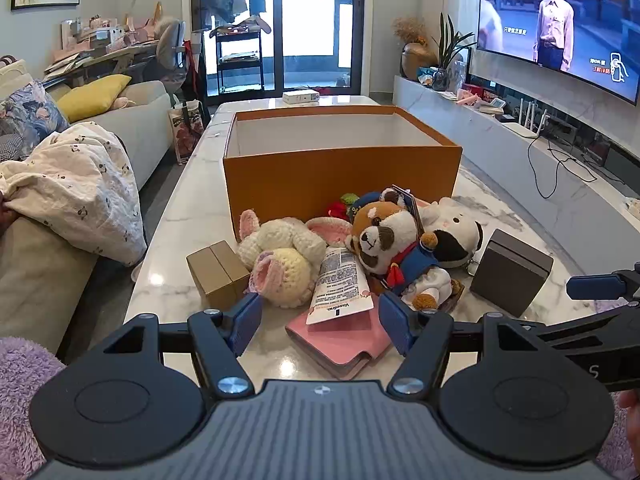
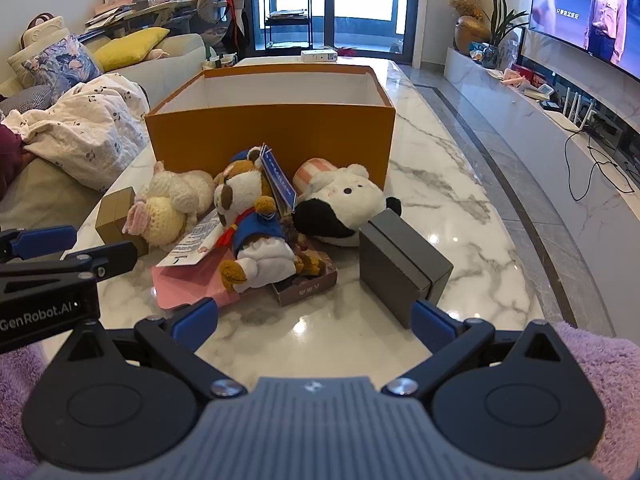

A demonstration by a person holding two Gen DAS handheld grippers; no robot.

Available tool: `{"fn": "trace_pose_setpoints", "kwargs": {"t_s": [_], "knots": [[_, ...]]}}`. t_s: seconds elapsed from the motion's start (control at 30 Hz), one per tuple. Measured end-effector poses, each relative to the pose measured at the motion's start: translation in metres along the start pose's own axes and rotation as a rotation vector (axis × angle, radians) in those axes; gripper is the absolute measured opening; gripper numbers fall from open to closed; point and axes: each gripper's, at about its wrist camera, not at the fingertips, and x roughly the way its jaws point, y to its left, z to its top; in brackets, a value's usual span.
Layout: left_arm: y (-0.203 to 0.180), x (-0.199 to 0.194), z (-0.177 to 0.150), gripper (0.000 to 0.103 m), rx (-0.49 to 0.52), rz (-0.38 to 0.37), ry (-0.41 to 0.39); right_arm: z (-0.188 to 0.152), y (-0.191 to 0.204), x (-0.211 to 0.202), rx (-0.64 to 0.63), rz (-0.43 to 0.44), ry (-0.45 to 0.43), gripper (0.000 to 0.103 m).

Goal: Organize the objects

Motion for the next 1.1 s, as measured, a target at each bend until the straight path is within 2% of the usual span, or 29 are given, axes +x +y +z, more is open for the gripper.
{"fn": "trace_pose_setpoints", "kwargs": {"t_s": [0.4, 0.63, 0.7, 0.77, 0.87, 1.03, 1.1], "knots": [[0.002, 0.002, 0.000, 0.076, 0.001, -0.002, 0.015, 0.000, 0.000, 0.002, -0.003, 0.001, 0.011, 0.102], [0.004, 0.005, 0.001, 0.067, -0.010, -0.059, 0.024, 0.001, -0.004, 0.006, 0.013, 0.033, 0.022, 0.101], [0.002, 0.008, 0.001, 0.066, -0.006, -0.090, 0.028, 0.001, -0.005, 0.008, 0.010, 0.038, 0.023, 0.094], [0.000, 0.010, 0.001, 0.065, -0.003, -0.119, 0.032, 0.001, -0.005, 0.011, 0.007, 0.044, 0.031, 0.082], [-0.001, 0.015, 0.002, 0.063, 0.000, -0.117, 0.042, 0.001, -0.005, 0.016, 0.002, 0.071, 0.053, 0.069], [0.010, 0.024, 0.005, 0.061, -0.045, -0.076, 0.062, 0.007, 0.001, 0.026, -0.017, 0.100, 0.062, 0.060], [0.016, 0.026, 0.008, 0.061, -0.065, -0.083, 0.058, 0.013, 0.002, 0.029, -0.027, 0.111, 0.057, 0.056]]}}
